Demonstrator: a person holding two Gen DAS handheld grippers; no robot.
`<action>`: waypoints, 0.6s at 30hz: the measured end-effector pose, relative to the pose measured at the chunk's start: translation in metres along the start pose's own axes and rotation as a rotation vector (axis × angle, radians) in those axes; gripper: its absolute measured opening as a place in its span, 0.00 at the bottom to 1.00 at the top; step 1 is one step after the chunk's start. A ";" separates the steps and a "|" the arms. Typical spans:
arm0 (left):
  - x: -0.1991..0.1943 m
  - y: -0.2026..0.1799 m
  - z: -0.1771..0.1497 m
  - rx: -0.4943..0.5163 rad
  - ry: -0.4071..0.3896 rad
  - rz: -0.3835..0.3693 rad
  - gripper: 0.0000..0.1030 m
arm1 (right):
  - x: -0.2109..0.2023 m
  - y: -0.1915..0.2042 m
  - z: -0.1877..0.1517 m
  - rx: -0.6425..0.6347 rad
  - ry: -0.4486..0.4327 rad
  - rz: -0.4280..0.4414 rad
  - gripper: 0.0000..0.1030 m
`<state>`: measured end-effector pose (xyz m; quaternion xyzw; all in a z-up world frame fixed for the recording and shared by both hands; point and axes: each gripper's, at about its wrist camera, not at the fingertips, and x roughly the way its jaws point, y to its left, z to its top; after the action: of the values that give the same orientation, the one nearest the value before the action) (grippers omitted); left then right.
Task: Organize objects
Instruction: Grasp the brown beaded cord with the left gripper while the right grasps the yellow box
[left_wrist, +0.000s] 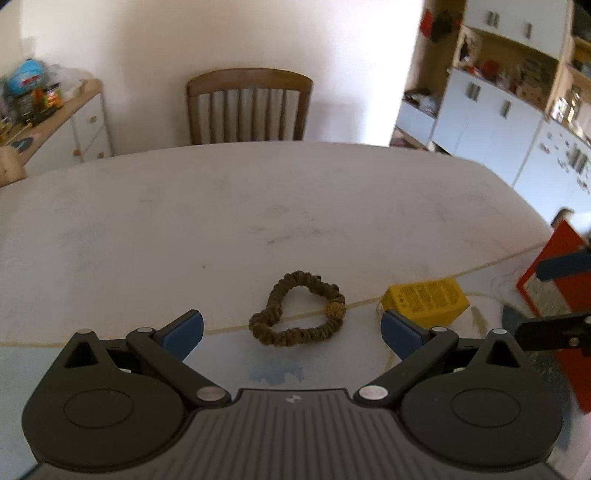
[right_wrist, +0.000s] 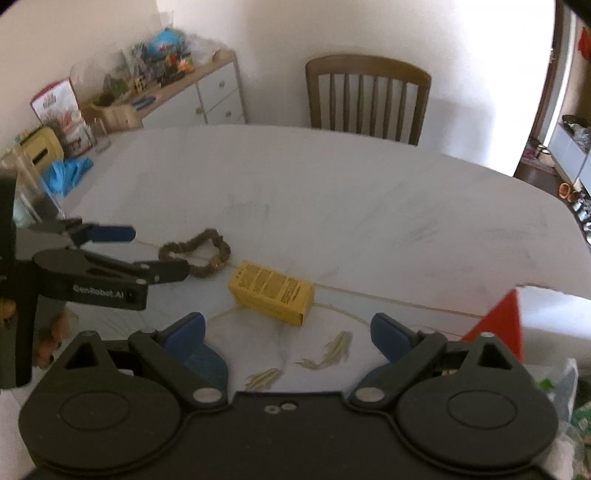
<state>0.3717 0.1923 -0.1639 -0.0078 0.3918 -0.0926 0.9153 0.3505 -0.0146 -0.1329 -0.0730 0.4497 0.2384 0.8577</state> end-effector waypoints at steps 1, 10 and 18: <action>0.004 0.000 -0.001 0.019 0.002 0.006 1.00 | 0.006 -0.001 0.000 -0.010 0.014 -0.005 0.92; 0.017 0.007 -0.010 0.030 0.014 -0.017 0.99 | 0.045 -0.004 0.006 -0.087 0.086 -0.014 0.89; 0.024 0.010 -0.012 0.013 0.024 -0.016 0.88 | 0.070 -0.003 0.012 -0.129 0.130 -0.011 0.85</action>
<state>0.3810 0.1989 -0.1905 -0.0041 0.4019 -0.1027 0.9099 0.3952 0.0106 -0.1826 -0.1457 0.4879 0.2570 0.8214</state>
